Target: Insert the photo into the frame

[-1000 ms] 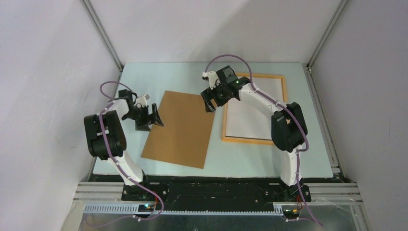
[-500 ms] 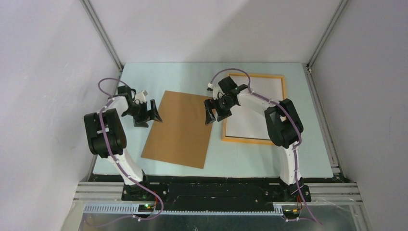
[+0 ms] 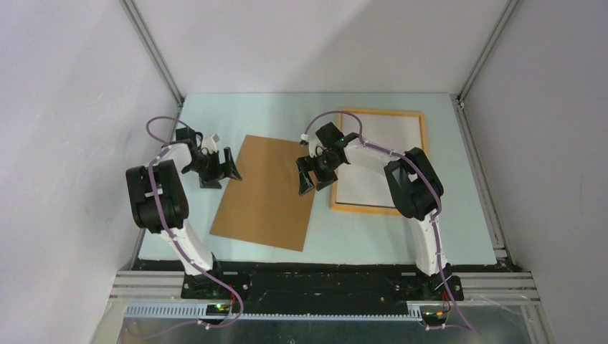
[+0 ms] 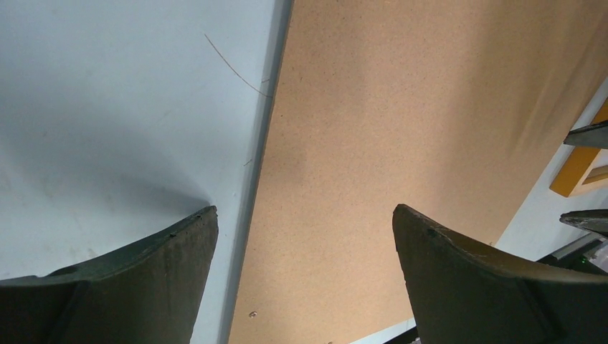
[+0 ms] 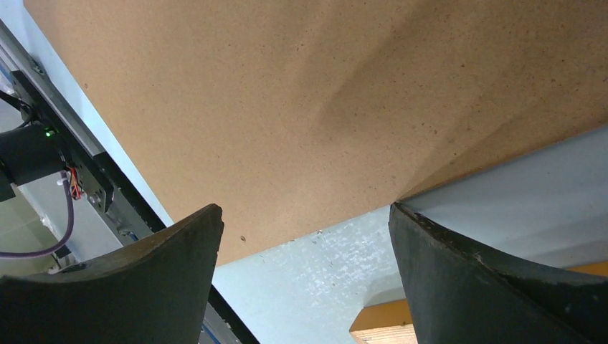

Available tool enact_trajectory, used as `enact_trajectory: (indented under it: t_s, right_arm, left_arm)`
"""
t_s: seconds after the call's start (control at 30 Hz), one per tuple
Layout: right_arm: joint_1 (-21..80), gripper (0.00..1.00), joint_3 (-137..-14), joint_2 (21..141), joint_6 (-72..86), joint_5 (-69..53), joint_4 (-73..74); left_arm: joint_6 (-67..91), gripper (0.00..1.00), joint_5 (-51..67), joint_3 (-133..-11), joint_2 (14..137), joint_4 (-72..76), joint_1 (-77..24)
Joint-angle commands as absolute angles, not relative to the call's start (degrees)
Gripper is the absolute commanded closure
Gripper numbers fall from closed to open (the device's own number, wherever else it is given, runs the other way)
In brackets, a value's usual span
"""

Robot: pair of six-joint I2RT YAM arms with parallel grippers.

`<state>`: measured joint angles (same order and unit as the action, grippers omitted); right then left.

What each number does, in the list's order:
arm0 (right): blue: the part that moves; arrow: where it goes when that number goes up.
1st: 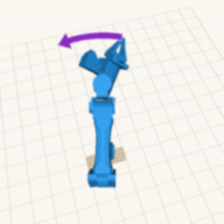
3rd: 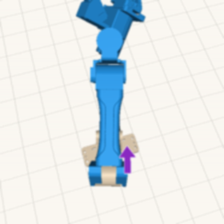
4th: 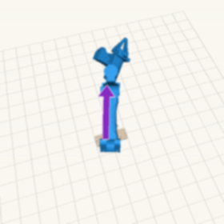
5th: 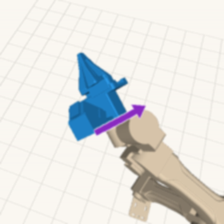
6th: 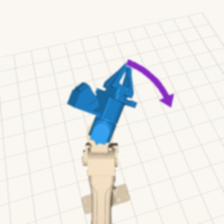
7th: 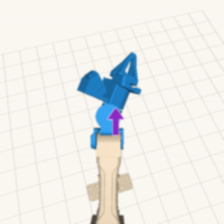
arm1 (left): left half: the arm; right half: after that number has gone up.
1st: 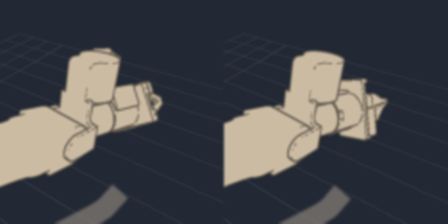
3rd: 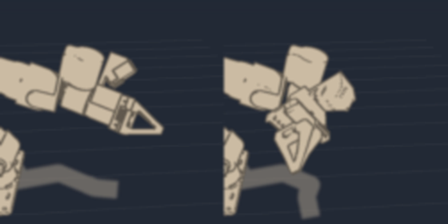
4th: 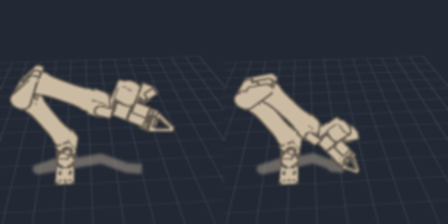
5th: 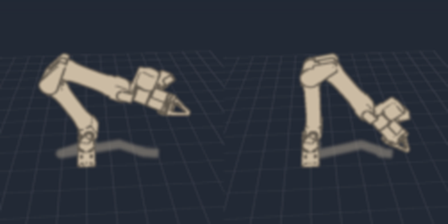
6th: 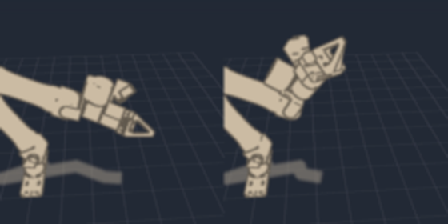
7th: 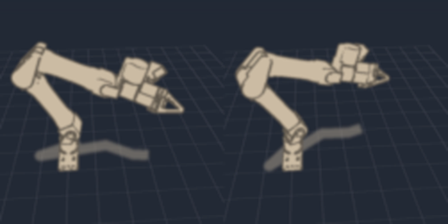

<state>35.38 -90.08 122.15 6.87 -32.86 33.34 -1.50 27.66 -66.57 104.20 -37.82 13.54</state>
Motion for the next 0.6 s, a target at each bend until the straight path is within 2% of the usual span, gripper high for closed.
enact_trajectory:
  t_s: [0.0,0.57]
  right_arm:
    - [35.6,0.10,-90.9,124.1,7.3,-33.0,32.4]
    - [34.2,0.10,-92.2,124.9,7.1,-35.4,32.4]
  left_arm:
    - [-1.8,0.02,29.4,-66.7,106.8,-36.1,13.9]
    - [-4.0,0.05,40.8,-64.7,107.3,-36.0,11.4]
